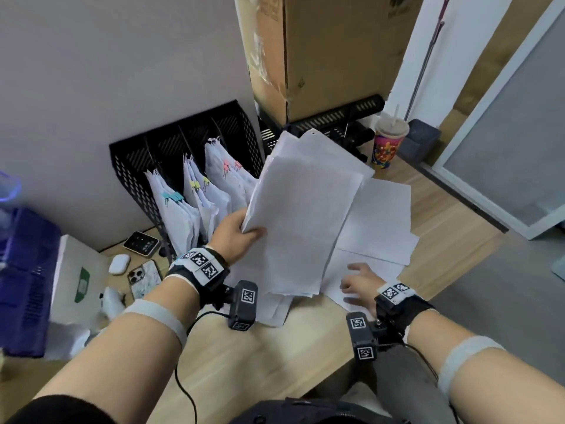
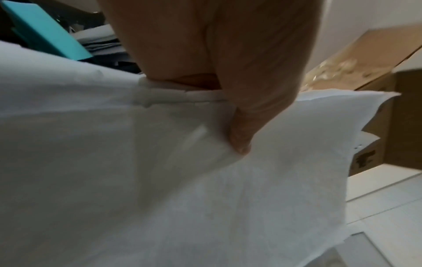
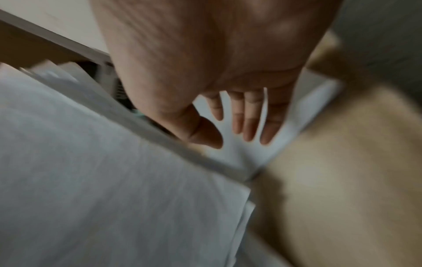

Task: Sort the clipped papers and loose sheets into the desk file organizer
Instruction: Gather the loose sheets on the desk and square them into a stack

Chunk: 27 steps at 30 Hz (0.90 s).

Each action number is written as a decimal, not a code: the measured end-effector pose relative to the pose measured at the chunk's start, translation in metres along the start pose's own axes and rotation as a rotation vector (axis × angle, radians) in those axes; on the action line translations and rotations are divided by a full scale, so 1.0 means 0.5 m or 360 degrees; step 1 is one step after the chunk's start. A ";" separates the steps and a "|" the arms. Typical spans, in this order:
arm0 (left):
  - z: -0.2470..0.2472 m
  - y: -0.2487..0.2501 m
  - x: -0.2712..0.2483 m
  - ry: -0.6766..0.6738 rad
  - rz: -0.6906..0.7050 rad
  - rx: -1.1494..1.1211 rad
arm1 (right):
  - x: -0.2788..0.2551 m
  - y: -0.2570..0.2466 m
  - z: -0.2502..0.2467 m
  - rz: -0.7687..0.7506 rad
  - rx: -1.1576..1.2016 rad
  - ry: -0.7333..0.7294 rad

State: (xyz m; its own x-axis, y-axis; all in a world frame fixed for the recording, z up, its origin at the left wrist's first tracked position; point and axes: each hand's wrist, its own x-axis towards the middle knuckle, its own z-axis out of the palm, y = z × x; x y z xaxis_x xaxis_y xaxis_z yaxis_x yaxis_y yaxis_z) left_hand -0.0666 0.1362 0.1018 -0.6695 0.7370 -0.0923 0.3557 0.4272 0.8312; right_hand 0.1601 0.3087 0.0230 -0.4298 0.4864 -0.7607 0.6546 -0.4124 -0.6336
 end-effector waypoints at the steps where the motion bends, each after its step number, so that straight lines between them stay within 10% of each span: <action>1: -0.006 0.013 0.004 0.0051 0.0044 -0.0080 | -0.008 -0.036 -0.006 -0.0190 0.0011 0.0035; 10: 0.015 0.181 0.050 0.0166 0.0295 -0.1057 | -0.156 -0.282 -0.118 -0.1201 0.0258 0.0437; 19: 0.198 0.085 0.063 -0.0047 0.0188 -0.0544 | -0.081 -0.096 -0.136 -0.0892 -0.0009 0.0679; 27: 0.216 0.121 0.070 -0.0043 0.0107 -0.0858 | -0.086 -0.077 -0.158 -0.0847 0.0242 0.0811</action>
State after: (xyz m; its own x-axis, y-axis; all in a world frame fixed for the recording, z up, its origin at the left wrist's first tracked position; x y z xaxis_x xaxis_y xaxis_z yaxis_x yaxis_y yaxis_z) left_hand 0.0020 0.2447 0.0897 -0.6375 0.7696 -0.0377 0.0072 0.0548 0.9985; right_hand 0.2025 0.3647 0.0915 -0.2991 0.9308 -0.2100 0.3300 -0.1056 -0.9381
